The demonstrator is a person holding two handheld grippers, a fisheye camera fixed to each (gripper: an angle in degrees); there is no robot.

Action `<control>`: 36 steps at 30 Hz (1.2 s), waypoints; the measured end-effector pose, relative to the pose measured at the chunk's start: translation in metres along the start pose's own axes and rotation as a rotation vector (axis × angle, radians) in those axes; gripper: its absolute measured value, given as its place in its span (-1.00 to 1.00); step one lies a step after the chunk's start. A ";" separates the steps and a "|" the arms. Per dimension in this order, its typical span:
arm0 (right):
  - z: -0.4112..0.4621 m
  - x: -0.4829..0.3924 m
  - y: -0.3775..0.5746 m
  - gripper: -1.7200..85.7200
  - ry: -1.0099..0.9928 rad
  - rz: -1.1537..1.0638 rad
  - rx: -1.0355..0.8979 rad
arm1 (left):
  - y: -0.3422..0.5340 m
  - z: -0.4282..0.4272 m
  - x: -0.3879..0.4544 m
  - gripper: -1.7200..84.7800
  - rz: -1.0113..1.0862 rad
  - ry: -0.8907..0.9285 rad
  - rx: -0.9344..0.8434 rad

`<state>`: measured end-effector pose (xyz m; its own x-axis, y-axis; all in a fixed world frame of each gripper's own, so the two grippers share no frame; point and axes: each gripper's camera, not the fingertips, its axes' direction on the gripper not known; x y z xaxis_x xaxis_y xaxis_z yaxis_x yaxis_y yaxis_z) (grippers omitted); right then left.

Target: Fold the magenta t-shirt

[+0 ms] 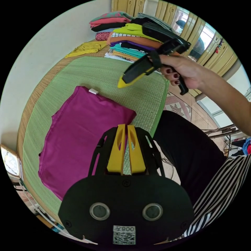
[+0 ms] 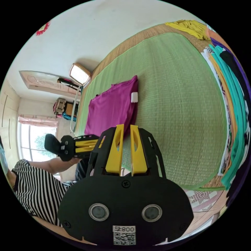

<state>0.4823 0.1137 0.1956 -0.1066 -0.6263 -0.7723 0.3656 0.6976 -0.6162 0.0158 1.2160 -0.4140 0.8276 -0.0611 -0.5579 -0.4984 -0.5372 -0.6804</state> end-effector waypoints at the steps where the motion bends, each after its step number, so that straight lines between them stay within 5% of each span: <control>1: 0.003 0.000 -0.012 -0.81 0.019 0.002 0.016 | -0.003 0.005 0.002 -0.93 0.002 0.003 -0.001; 20: 0.080 -0.025 -0.126 -0.82 0.186 -0.017 -0.059 | -0.017 0.044 0.007 -0.93 -0.035 0.098 0.024; 36: 0.057 0.009 -0.101 -0.92 -0.007 0.086 0.017 | 0.016 0.012 -0.017 -0.93 -0.086 0.140 0.086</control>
<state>0.4975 0.0177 0.2603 -0.0679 -0.5664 -0.8213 0.3885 0.7432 -0.5447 -0.0091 1.2187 -0.4209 0.8929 -0.1375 -0.4287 -0.4397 -0.4717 -0.7643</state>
